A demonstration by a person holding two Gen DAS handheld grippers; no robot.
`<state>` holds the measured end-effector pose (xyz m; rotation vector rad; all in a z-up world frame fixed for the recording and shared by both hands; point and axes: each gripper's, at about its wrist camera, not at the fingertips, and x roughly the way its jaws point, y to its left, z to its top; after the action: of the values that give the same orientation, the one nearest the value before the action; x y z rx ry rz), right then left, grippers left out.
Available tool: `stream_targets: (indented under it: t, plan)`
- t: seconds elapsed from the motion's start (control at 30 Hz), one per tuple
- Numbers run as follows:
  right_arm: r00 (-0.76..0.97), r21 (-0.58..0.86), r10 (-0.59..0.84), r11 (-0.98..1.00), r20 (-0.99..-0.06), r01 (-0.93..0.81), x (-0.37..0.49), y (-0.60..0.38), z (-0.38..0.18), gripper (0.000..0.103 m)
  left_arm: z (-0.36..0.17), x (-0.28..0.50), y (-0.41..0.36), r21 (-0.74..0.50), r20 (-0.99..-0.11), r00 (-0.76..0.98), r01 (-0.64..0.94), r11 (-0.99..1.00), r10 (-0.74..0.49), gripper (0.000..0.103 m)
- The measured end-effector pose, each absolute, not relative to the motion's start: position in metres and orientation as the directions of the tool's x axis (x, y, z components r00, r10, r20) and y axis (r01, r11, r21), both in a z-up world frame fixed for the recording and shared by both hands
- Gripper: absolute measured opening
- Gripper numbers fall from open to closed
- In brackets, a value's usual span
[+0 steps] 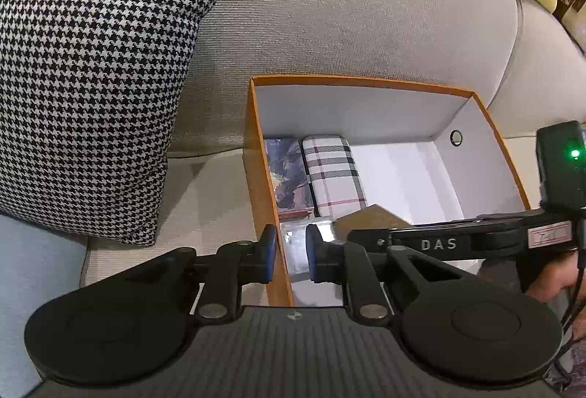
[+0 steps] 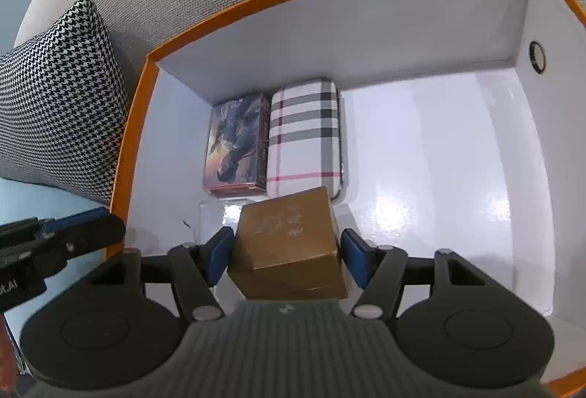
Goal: Organize rigid objects
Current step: 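Carry the clear cube and gold box with both tools into the orange box, then open the left tool to drop the clear cube while the right tool lowers the gold box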
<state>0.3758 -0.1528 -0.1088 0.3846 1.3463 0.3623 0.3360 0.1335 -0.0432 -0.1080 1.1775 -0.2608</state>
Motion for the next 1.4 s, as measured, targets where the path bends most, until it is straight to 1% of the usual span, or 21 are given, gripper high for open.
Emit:
stream_targets:
  t: [0.13,0.3,0.57,0.7,0.83,1.1,1.4]
  plan:
    - [0.179,0.487,0.481,0.873,-0.858,-0.012,0.379,-0.145,-0.112,0.065,-0.045,0.332,0.143,-0.253,-0.889,0.362,0.126,0.959,-0.282,0.015]
    - [0.203,0.468,0.461,0.883,-0.864,-0.014,0.382,-0.138,-0.113,0.065,-0.042,0.325,0.145,-0.263,-0.883,0.369,0.124,0.957,-0.290,0.014]
    - [0.150,0.403,0.412,0.911,-0.899,-0.086,0.368,-0.139,-0.105,0.065,-0.042,0.323,0.145,-0.275,-0.878,0.376,0.113,0.955,-0.297,0.014]
    - [0.085,0.453,0.461,0.886,-0.883,-0.099,0.367,-0.141,-0.106,0.065,-0.043,0.323,0.144,-0.278,-0.877,0.378,0.100,0.955,-0.295,0.014]
    - [0.059,0.485,0.495,0.865,-0.867,-0.127,0.368,-0.136,-0.106,0.065,-0.041,0.322,0.143,-0.281,-0.877,0.379,0.094,0.955,-0.296,0.014]
    - [0.014,0.560,0.564,0.822,-0.826,-0.104,0.367,-0.121,-0.119,0.065,-0.040,0.321,0.143,-0.285,-0.875,0.382,0.087,0.955,-0.296,0.014]
    - [-0.017,0.560,0.562,0.822,-0.827,-0.104,0.365,-0.125,-0.123,0.068,-0.037,0.319,0.142,-0.288,-0.873,0.389,0.077,0.954,-0.295,0.014]
